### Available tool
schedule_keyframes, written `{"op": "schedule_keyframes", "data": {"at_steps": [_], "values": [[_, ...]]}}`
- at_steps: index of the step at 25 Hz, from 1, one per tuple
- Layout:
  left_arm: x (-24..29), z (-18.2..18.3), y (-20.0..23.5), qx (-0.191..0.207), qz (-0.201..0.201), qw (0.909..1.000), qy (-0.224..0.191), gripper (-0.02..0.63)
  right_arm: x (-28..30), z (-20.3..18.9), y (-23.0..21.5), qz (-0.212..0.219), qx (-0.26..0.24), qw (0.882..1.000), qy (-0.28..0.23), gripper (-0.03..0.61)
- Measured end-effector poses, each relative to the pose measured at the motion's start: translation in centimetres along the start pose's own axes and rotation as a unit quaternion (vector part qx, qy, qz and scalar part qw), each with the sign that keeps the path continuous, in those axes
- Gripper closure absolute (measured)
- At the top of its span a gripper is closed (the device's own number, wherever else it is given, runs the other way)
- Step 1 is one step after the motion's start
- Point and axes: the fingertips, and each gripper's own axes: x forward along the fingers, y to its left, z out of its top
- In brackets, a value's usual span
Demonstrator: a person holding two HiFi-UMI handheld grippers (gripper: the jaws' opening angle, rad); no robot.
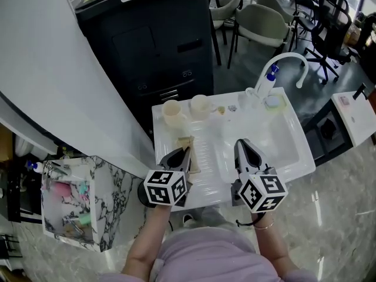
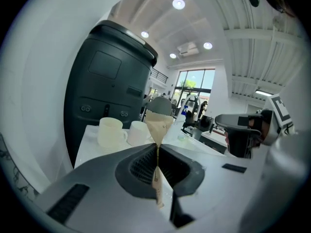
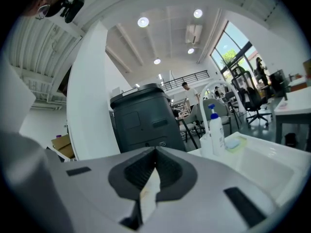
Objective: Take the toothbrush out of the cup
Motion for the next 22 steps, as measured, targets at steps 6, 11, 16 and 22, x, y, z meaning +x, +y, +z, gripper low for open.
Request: {"op": "schedule_keyframes", "data": {"at_steps": [6,11,16,22], "values": [[1.4,-3.7,-0.7,-0.005,-0.01,0.9985,0.054,0.609,-0.1,-0.1,-0.8,-0.008,0.002,1.0,0.001,0.575],[3.0,-4.3,-0.4,-0.003,-0.007,0.9974,0.072,0.609,0.1,-0.1,-1.5,-0.011,0.003,1.0,0.004,0.575],[4.8,-5.0,0.7,0.004,0.009,0.9957,0.092,0.609,0.6,-0.2,-2.0,-0.011,0.004,1.0,0.008,0.575],[7.0,-6.1,2.3,0.001,0.032,0.993,0.114,0.609,1.1,-0.2,-3.2,-0.018,0.005,1.0,0.011,0.575]]}}
